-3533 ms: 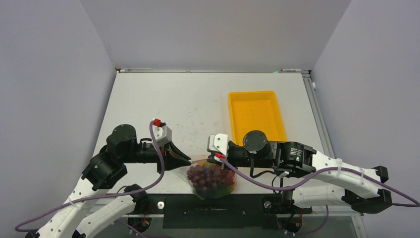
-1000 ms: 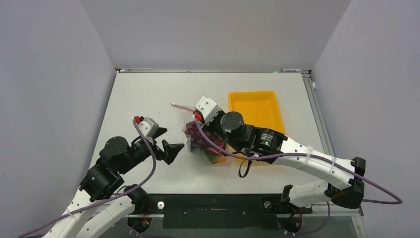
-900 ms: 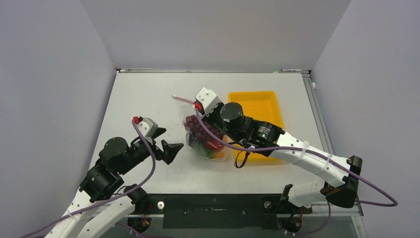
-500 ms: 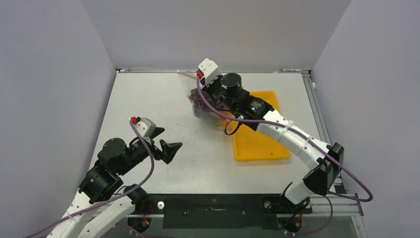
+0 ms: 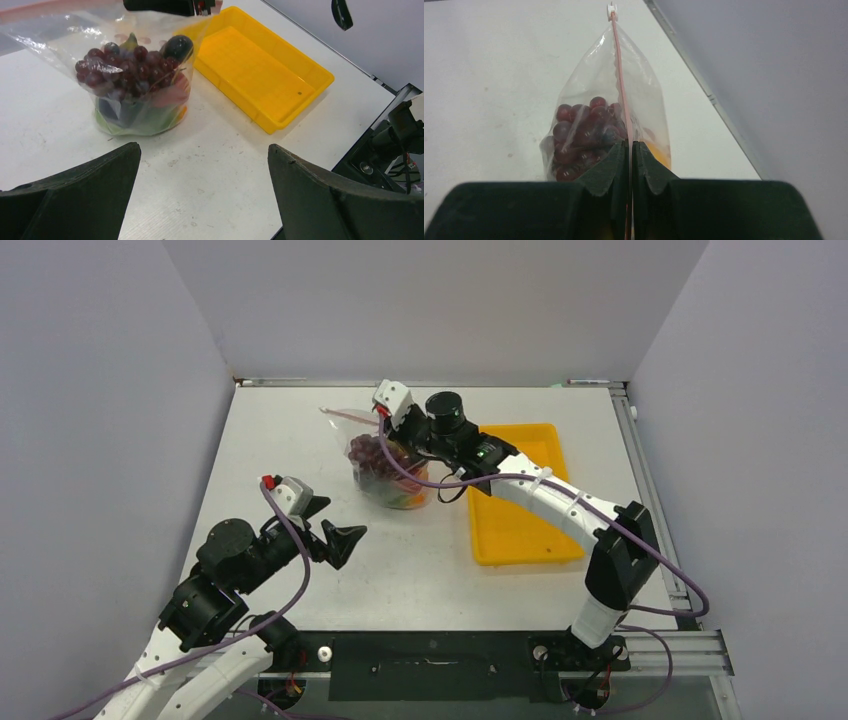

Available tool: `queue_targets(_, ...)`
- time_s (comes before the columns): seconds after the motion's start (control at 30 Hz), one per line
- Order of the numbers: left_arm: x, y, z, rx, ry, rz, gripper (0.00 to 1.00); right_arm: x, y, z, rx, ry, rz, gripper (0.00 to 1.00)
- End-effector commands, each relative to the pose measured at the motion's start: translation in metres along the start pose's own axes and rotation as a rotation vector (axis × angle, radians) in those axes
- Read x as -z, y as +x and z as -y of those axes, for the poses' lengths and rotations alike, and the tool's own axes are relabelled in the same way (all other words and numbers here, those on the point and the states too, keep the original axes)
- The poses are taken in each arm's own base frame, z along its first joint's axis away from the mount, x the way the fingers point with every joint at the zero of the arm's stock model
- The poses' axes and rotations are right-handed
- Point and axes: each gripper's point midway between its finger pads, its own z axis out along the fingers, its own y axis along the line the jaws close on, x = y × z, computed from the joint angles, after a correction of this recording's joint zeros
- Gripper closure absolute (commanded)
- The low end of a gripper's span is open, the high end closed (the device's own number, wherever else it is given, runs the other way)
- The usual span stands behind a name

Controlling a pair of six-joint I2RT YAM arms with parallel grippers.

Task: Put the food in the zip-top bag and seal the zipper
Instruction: Place the zipper food storage bag at the center of the board.

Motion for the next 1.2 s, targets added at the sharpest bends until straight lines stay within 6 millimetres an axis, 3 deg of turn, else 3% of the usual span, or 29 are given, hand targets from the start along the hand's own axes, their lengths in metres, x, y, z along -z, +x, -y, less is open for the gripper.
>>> queue_targets(0.0, 0.000, -0.006, -0.004, 0.011, -0.025, 0.027, 0.04, 0.003, -0.034, -0.034, 0.032, -0.177, 0.164, 0.95)
queue_targets(0.2, 0.001, -0.006, -0.007, 0.012, -0.043, 0.030, 0.04, 0.015, 0.003, -0.087, 0.036, -0.348, 0.102, 0.95)
queue_targets(0.5, 0.002, -0.006, -0.011, 0.012, -0.067, 0.030, 0.04, 0.040, 0.046, -0.137, 0.036, -0.464, -0.016, 0.95)
queue_targets(0.63, 0.001, -0.004, -0.012, 0.013, -0.068, 0.023, 0.04, 0.054, 0.066, -0.156, 0.042, -0.478, -0.075, 0.95)
queue_targets(0.8, -0.001, -0.003, -0.016, 0.014, -0.090, 0.013, 0.04, 0.072, 0.077, -0.160, 0.018, -0.444, -0.101, 0.93)
queue_targets(0.93, -0.003, -0.001, -0.016, 0.014, -0.088, 0.003, 0.04, 0.087, 0.076, -0.160, -0.010, -0.427, -0.086, 0.83)
queue_targets(1.1, -0.005, 0.001, -0.018, 0.016, -0.094, -0.006, 0.04, 0.102, 0.068, -0.155, -0.050, -0.381, -0.041, 0.54)
queue_targets(1.17, -0.005, 0.001, -0.018, 0.016, -0.097, -0.008, 0.04, 0.108, 0.066, -0.151, -0.067, -0.360, -0.037, 0.46)
